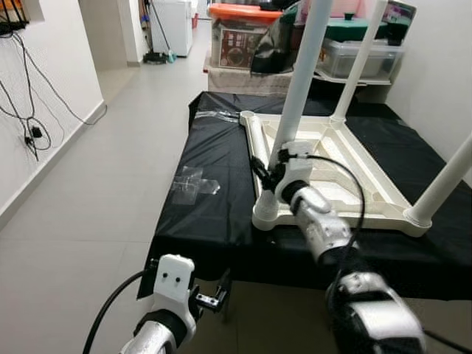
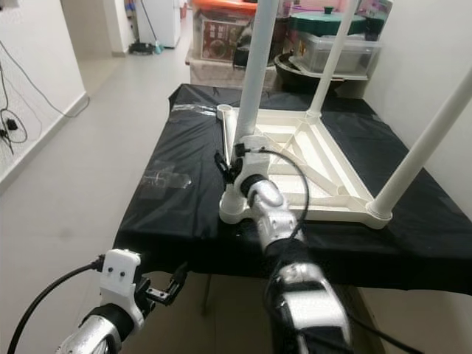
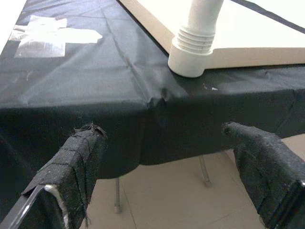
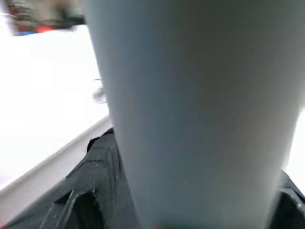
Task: Building children table
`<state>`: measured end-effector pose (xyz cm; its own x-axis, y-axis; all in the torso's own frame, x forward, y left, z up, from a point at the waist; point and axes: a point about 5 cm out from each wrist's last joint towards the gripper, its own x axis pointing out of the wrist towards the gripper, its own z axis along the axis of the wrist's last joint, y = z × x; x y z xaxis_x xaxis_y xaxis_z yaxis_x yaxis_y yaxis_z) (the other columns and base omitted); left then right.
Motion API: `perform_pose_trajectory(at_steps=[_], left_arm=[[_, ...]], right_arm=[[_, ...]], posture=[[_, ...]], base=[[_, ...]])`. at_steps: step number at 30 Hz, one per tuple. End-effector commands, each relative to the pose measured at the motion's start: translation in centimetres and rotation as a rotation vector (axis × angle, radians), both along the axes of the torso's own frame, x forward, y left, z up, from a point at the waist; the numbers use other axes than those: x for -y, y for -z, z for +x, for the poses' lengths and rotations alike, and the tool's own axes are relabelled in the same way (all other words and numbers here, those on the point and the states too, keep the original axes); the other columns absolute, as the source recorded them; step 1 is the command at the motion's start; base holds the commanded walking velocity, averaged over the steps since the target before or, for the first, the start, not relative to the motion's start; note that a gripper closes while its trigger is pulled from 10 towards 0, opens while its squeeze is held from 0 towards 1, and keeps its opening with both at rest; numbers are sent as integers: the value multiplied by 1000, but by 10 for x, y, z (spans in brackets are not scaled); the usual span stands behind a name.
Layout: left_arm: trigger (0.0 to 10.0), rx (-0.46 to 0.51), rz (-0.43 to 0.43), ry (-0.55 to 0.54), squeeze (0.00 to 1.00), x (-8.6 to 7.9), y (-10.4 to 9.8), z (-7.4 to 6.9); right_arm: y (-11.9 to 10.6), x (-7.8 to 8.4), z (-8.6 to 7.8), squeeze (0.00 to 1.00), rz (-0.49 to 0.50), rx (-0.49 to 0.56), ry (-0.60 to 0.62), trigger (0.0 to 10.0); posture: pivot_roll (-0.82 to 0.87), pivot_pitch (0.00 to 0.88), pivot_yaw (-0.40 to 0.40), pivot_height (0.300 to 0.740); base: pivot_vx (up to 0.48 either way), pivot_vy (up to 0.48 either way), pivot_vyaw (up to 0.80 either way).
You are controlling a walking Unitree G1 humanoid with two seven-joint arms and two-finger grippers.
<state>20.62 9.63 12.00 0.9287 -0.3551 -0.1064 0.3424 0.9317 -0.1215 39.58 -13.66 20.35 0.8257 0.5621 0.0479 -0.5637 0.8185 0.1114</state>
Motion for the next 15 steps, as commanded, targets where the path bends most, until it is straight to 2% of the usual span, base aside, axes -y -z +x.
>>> perform_pose_trajectory(at_steps=[1,3,6,10,12,14,15], left_arm=[[10000,-4,14,8,0,0,3,0],[10000,-4,14,8,0,0,3,0],[10000,-4,15,9,0,1,3,-2],[10000,-3,15,9,0,2,3,-3],[10000,-3,15,9,0,2,3,-3],[10000,-3,15,7,0,2,2,-4],[10000,-3,14,6,0,2,2,-5]], right_arm=[[-5,-14,-3,0,23,-9,-187,10000],[-5,-14,-3,0,23,-9,-187,10000],[-7,-30,-11,0,-61,-19,-484,10000],[-6,-38,-12,0,-89,-23,-562,10000],[-6,-38,-12,0,-89,-23,-562,10000],[-8,-46,-13,0,-108,-21,-615,10000],[-9,-49,-14,0,-101,-22,-652,4902]], posture=[[99,0,-88,740],[99,0,-88,740],[116,0,-97,740],[122,0,-103,740],[122,0,-103,740],[130,0,-104,740],[136,0,-106,740]], base=[[0,0,0],[0,0,0],[0,0,0],[0,0,0],[0,0,0],[0,0,0],[0,0,0]])
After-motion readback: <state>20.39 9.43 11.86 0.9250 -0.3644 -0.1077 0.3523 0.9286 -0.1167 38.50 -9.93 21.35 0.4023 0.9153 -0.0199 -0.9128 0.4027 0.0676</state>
